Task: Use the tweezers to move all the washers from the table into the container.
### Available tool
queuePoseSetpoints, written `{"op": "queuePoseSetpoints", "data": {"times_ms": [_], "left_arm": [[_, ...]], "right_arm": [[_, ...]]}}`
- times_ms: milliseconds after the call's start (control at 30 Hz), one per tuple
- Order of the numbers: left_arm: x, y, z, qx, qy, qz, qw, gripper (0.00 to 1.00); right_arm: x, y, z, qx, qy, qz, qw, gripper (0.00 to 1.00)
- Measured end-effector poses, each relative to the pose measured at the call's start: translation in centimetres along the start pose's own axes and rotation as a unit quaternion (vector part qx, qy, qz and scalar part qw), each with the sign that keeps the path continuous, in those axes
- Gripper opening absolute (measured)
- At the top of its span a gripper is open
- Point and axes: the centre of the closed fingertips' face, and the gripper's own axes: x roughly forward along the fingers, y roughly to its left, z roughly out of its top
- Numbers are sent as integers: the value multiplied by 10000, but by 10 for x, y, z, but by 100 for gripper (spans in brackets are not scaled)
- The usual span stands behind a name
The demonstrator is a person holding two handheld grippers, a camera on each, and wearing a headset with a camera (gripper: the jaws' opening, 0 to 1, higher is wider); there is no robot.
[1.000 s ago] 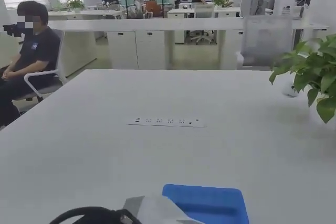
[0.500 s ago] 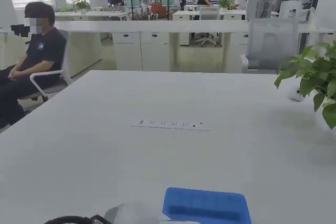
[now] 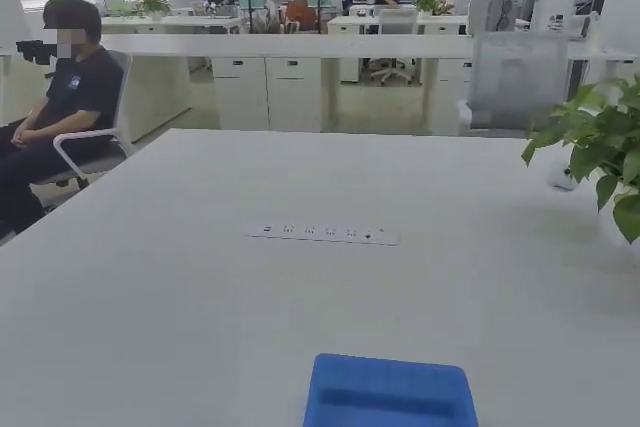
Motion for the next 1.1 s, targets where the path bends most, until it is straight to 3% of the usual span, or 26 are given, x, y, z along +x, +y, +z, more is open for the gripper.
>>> {"op": "queuePoseSetpoints", "data": {"times_ms": [333,600,1100], "left_arm": [[4,3,4,-493,-477,196,9974,0],[-4,12,4,-478,-529,347,9969,0],[-12,39,6,-338,-482,554,9967,0]], "right_arm": [[-1,-1,-1,178,-45,21,9998,5],[-2,-4,3,117,37,37,9999,4],[5,-37,19,-77,47,-166,9998,5]]}}
